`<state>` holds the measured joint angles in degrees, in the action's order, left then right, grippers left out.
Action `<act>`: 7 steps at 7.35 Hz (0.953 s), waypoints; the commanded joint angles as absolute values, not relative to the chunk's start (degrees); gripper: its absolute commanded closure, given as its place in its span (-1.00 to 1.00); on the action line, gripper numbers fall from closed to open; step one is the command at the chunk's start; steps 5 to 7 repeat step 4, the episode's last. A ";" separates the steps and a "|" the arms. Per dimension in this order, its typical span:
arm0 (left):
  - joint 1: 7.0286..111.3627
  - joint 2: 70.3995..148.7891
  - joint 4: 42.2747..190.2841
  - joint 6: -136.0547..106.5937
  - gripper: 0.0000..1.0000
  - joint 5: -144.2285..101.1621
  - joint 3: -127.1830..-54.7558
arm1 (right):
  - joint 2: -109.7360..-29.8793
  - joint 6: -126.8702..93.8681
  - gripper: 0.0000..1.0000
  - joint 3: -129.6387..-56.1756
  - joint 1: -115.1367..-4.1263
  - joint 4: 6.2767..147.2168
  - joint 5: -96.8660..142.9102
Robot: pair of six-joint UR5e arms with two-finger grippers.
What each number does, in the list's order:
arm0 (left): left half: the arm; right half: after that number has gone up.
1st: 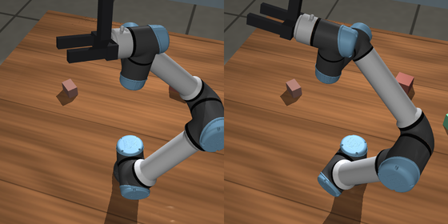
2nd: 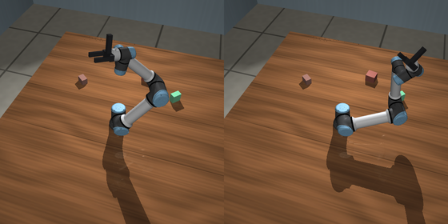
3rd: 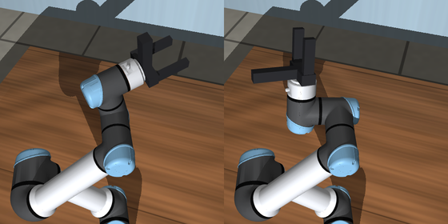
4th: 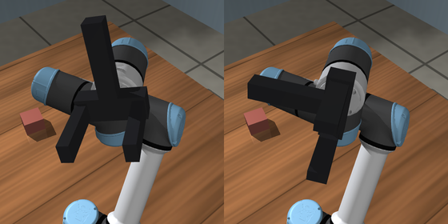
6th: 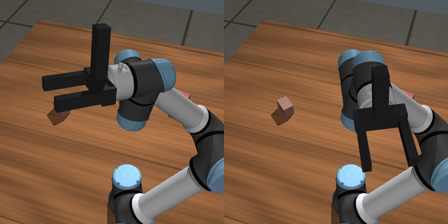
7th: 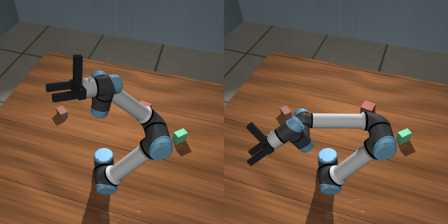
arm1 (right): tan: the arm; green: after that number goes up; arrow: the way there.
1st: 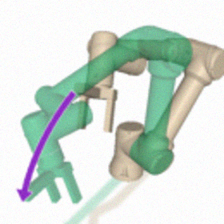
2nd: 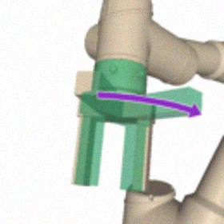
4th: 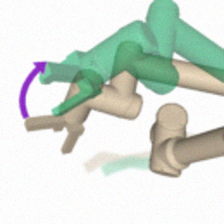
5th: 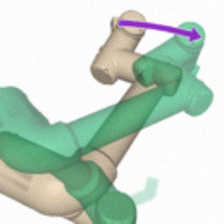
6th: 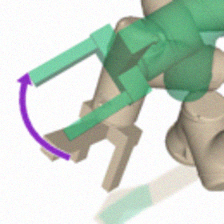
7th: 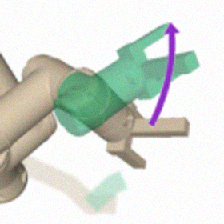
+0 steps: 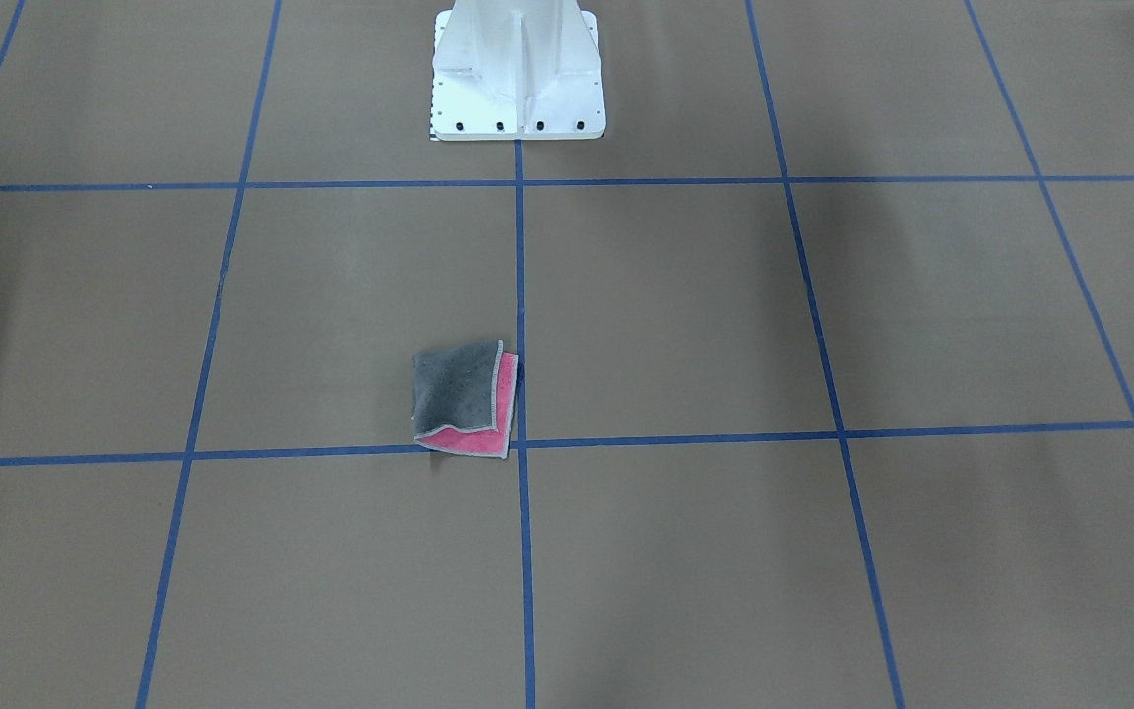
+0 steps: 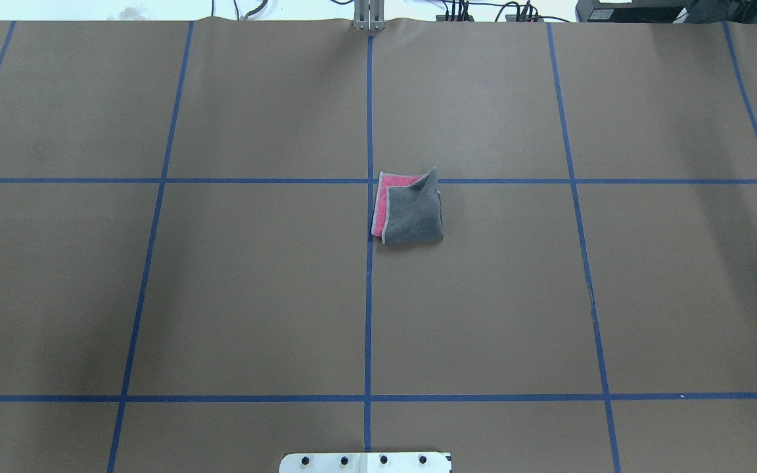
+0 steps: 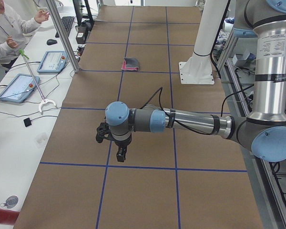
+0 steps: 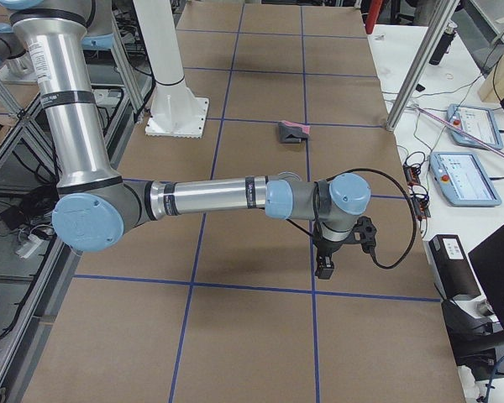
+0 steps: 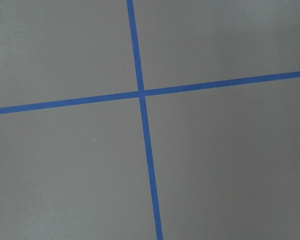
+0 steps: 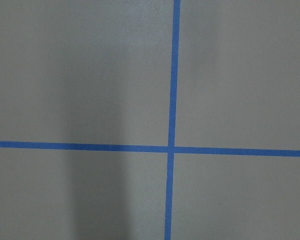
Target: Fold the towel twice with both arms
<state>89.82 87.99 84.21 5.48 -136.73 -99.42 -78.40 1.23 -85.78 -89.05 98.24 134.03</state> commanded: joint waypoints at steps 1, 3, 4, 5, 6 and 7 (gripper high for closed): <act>89.82 87.98 84.11 5.45 -1.00 -136.58 -99.40 | -78.49 1.23 -0.99 -85.61 -88.68 98.26 134.03; 89.82 87.98 84.02 5.45 -1.00 -136.58 -99.67 | -79.01 1.23 -0.99 -85.69 -88.59 98.26 134.03; 89.82 87.98 84.02 5.45 -1.00 -136.50 -99.67 | -79.10 1.23 -0.99 -85.61 -88.59 98.26 134.03; 89.82 87.98 84.02 5.45 -1.00 -136.50 -99.67 | -79.10 1.23 -0.99 -85.61 -88.59 98.26 134.03; 89.82 87.98 84.02 5.45 -1.00 -136.50 -99.67 | -79.10 1.23 -0.99 -85.61 -88.59 98.26 134.03; 89.82 87.98 84.02 5.45 -1.00 -136.50 -99.67 | -79.10 1.23 -0.99 -85.61 -88.59 98.26 134.03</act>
